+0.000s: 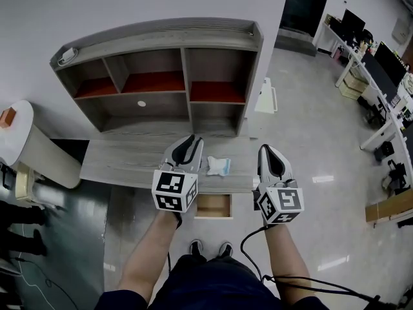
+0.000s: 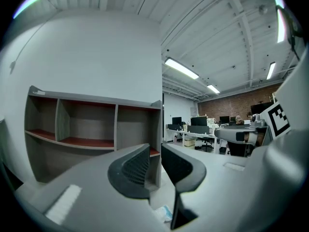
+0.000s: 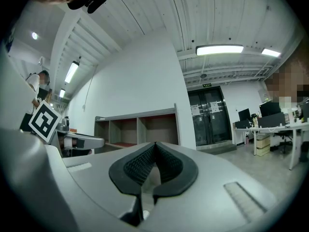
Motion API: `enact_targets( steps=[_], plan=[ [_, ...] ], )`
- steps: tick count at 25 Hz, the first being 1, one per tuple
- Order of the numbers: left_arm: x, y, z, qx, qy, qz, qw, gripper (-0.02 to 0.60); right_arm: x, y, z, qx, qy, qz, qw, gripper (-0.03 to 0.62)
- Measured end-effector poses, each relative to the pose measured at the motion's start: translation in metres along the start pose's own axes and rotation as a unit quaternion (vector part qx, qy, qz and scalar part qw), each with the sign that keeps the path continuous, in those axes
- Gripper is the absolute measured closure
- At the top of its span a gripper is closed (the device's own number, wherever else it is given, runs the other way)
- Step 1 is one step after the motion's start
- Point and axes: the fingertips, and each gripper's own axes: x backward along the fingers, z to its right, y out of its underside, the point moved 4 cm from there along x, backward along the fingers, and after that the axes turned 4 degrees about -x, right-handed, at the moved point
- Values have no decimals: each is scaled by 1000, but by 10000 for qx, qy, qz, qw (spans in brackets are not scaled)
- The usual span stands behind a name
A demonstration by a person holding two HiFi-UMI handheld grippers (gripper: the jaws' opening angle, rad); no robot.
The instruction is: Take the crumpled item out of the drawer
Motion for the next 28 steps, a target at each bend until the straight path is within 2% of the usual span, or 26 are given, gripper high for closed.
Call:
enact_targets(
  steps=[28],
  plan=[
    [1,6,2,47,-87,-39,9999,505,1,3,2,56,-54,-6,10000,588]
  ],
)
